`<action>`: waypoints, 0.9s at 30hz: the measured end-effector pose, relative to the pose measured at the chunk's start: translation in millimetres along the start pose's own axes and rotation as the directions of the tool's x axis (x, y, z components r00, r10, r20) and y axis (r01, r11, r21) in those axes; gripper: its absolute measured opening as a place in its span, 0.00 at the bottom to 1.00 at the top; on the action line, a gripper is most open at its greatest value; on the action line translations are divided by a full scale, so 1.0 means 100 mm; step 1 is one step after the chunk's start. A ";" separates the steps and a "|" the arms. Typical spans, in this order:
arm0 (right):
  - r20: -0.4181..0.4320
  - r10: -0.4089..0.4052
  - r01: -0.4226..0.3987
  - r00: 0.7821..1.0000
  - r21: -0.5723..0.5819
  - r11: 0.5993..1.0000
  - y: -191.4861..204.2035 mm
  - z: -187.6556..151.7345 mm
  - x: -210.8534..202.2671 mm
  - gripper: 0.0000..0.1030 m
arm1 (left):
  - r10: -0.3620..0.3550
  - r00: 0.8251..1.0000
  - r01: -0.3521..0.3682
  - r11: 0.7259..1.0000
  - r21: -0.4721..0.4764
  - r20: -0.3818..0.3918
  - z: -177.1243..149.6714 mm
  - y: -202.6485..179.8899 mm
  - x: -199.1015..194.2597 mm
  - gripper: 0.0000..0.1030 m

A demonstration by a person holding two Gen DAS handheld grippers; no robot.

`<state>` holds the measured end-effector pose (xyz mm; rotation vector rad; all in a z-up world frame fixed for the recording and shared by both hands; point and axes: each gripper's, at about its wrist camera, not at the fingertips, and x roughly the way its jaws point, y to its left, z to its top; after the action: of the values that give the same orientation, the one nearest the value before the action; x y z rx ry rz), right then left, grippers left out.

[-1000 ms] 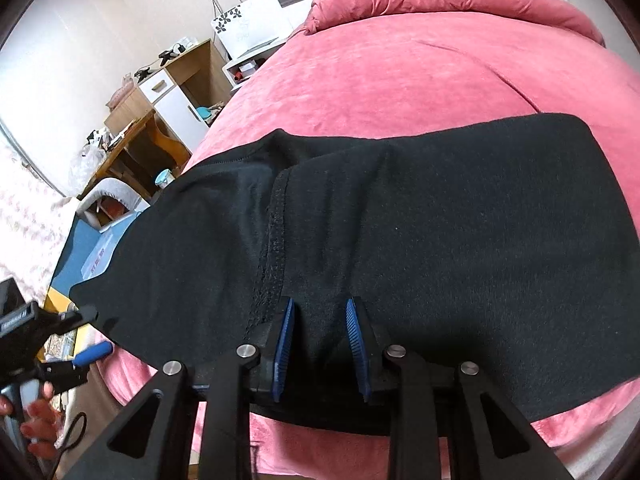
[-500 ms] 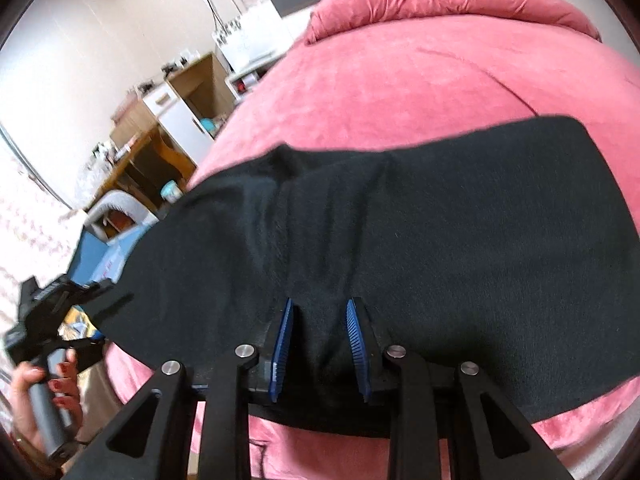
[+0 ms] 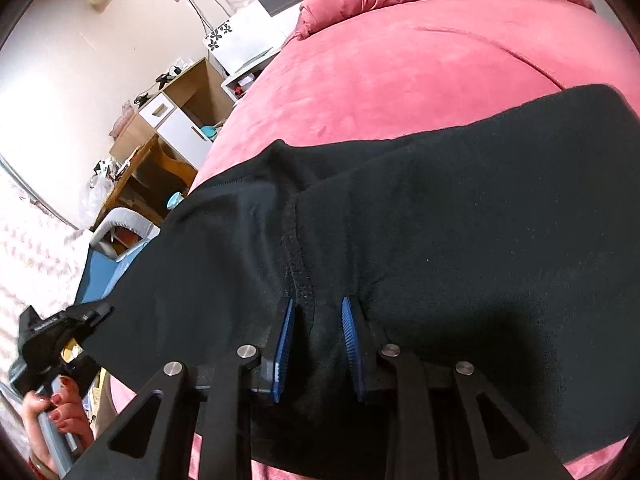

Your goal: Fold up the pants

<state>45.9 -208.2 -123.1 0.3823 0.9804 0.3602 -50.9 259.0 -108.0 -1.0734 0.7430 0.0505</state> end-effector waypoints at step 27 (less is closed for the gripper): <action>0.109 -0.121 0.103 0.987 0.160 0.982 -0.67 0.21 -1.05 0.37 | -0.258 0.941 0.339 0.673 0.657 -0.220 -1.00 -2.43 0.19 0.12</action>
<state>18.9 -318.1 -67.2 0.4813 0.9121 0.1579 4.0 50.8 44.3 -0.4568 0.5927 -0.5459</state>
